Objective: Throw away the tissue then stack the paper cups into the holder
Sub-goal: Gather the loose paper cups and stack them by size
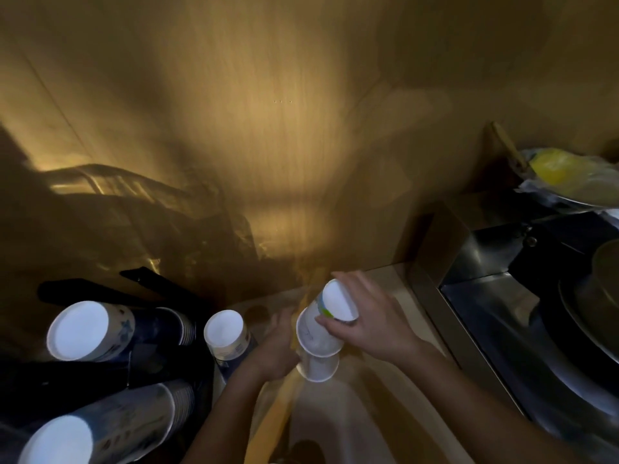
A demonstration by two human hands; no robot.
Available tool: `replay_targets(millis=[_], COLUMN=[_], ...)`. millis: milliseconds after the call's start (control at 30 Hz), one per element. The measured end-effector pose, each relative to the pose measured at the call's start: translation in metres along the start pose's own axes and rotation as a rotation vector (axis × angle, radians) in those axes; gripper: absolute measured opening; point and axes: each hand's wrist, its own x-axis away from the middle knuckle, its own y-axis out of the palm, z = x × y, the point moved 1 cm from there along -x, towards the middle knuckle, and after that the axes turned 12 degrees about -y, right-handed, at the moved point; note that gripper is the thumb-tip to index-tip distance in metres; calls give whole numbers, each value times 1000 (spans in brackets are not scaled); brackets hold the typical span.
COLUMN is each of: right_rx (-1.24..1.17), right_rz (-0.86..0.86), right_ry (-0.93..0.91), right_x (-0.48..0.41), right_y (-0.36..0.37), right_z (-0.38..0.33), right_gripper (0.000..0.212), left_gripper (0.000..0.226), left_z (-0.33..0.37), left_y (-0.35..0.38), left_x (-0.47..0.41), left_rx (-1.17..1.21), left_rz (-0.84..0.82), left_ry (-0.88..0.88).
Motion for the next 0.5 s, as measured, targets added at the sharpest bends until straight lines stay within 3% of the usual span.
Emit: replay_targets(millis=[100, 200, 367, 500], right_rx=[23, 47, -106, -185], right_rz=[-97, -217, -356, -345], right_ry=[39, 86, 211, 225], right_x=[2, 6, 21, 23], right_y=[22, 43, 65, 73], right_z=[9, 18, 28, 30], right_gripper=[66, 64, 66, 73], left_gripper=[28, 15, 41, 40], left_z=[3, 15, 24, 18], left_y=[-8, -8, 4, 6], left_x=[10, 17, 18, 17], left_rx=[403, 745, 598, 573], left_rz=[187, 121, 5, 52], left_ry=[-95, -145, -205, -250])
